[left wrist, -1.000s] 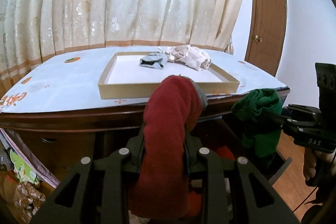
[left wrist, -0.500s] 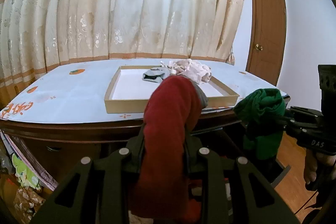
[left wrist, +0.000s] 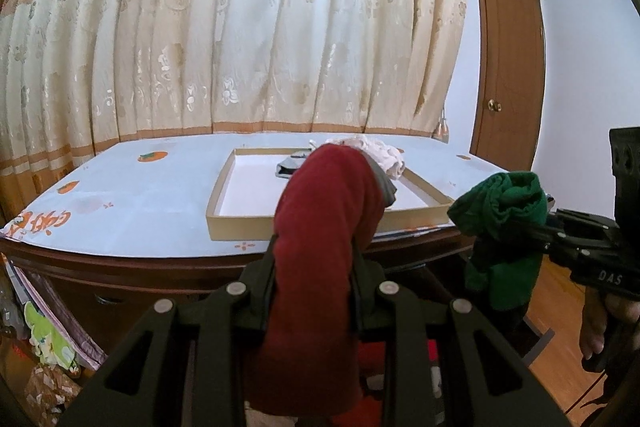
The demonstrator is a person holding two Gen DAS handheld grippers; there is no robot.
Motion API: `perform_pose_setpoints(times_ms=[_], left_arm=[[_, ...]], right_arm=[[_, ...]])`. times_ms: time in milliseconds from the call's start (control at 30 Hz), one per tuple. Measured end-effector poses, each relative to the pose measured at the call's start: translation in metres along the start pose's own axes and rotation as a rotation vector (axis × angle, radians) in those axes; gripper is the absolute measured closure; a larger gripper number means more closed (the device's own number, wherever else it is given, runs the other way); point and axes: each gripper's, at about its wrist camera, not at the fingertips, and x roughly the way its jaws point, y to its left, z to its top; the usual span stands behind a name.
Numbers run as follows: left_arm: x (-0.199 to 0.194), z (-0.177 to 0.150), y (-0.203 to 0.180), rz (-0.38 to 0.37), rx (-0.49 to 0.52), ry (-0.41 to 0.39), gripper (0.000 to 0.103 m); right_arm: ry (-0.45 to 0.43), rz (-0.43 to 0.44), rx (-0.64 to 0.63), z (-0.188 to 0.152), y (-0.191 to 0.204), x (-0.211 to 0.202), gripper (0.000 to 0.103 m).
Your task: Take underwear out of drawer
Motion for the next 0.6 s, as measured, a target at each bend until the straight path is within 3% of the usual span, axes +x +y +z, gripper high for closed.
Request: perform_pose_setpoints(times_ms=[600], left_arm=[[0.006, 0.014, 0.002, 0.007, 0.018, -0.048, 0.076]], right_arm=[[-0.047, 0.007, -0.001, 0.017, -0.001, 0.003, 0.074]])
